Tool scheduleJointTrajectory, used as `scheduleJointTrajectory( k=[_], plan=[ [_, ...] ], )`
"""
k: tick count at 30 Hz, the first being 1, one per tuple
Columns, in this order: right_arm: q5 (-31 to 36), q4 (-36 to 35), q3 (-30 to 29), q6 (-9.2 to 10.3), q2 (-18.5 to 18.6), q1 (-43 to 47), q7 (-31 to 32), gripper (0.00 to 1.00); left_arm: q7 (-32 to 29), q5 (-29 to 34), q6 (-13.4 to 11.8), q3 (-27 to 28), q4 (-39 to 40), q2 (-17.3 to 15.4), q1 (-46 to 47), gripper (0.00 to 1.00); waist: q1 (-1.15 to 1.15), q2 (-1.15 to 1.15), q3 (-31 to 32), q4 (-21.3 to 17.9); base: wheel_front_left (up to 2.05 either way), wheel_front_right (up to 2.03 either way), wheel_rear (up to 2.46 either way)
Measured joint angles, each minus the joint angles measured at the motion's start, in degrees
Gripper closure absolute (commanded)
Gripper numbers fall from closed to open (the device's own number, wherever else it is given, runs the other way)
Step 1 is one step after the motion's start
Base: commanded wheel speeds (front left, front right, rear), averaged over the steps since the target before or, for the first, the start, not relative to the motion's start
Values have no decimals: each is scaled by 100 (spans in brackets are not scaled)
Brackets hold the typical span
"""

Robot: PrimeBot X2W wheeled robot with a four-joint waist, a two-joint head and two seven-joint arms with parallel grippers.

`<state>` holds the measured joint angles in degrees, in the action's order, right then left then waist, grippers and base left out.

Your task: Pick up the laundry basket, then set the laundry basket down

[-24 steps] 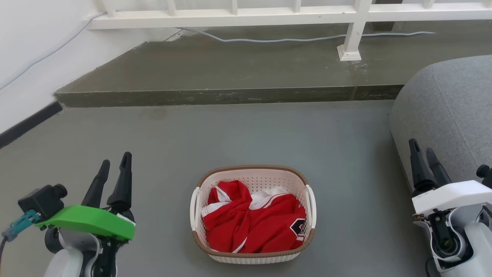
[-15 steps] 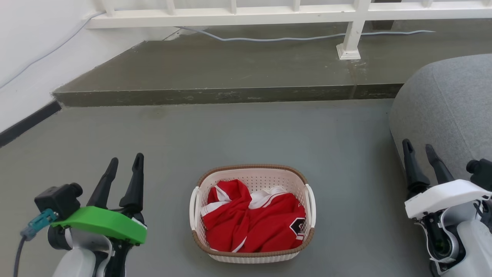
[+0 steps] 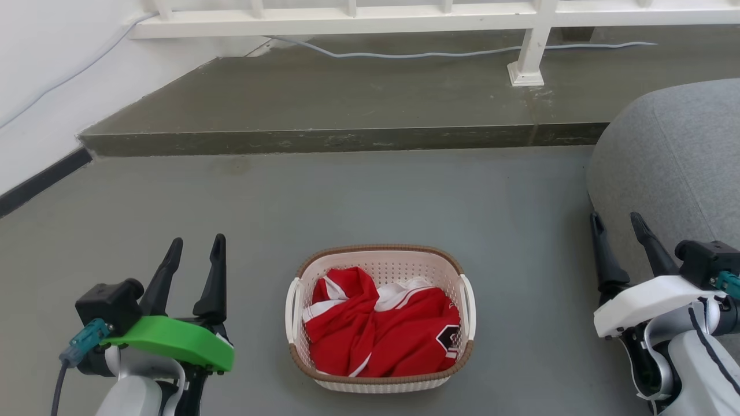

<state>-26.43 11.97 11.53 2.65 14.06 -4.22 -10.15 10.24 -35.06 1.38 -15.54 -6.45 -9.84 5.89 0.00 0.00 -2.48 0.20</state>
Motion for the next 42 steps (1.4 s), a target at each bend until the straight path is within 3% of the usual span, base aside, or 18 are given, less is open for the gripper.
scheduleJointTrajectory(
  k=[6, 20, 42],
  plan=[
    [310, 62, 48, 94, -89, 0, -143, 0, 41, 168, -166, -22, -62, 110, -6, 0, 0, 0, -17, 17, 0, 0, 0],
    [1165, 157, 191, 248, -99, 0, -419, 0, 162, 1227, -435, -276, -75, -19, -1, 0, 0, 0, -54, 15, 0, 0, 0],
    [1172, 280, 122, 197, -158, -2, -419, 0, 113, 1157, -501, -205, -221, 19, 2, 0, 0, 0, -59, 8, 0, 0, 0]
  ],
)
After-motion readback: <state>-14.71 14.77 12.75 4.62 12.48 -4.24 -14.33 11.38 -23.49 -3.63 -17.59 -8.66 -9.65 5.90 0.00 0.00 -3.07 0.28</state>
